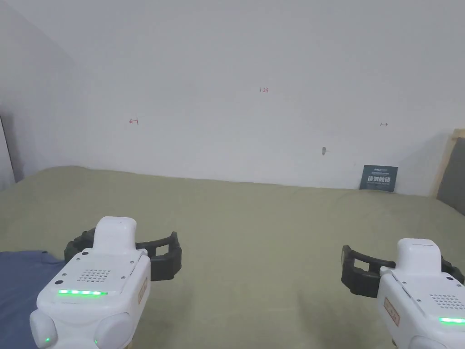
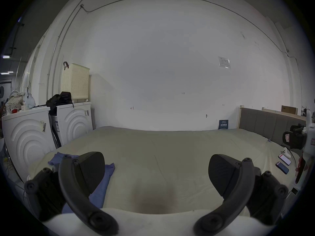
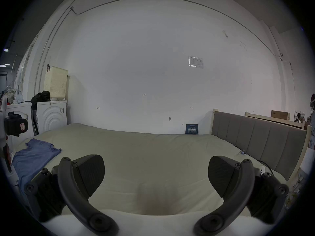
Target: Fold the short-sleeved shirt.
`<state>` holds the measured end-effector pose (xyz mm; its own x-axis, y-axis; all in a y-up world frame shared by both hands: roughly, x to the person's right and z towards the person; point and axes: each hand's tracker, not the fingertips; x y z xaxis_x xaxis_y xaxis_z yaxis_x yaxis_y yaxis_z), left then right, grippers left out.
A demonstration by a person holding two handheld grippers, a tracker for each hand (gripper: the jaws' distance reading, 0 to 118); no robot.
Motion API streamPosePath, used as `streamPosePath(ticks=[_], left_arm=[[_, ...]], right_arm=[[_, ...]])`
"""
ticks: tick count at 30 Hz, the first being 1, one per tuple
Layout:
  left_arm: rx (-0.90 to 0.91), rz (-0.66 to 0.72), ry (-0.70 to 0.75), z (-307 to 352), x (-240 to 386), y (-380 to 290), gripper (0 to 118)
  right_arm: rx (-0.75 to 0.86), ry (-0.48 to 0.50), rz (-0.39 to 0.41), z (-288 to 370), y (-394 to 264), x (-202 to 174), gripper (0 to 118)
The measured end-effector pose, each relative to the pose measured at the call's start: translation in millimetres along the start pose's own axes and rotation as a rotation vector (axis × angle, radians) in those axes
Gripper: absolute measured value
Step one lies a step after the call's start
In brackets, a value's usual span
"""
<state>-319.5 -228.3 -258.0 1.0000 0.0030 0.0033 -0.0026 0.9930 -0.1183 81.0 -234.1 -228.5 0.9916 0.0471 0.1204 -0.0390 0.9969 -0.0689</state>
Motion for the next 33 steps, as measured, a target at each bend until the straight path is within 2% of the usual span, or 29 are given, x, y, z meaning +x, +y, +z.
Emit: streamPosePath(ticks=[18,33], left_arm=[[-0.001,0.076,-0.03,-4,-7,2,118],[0.048,0.043,-0.03,-2,-4,14,117]], right_arm=[[0.008,-0.015,-0.002,-1,0,4,118],[-0.013,-0.009,0.0,-2,6,7,116]])
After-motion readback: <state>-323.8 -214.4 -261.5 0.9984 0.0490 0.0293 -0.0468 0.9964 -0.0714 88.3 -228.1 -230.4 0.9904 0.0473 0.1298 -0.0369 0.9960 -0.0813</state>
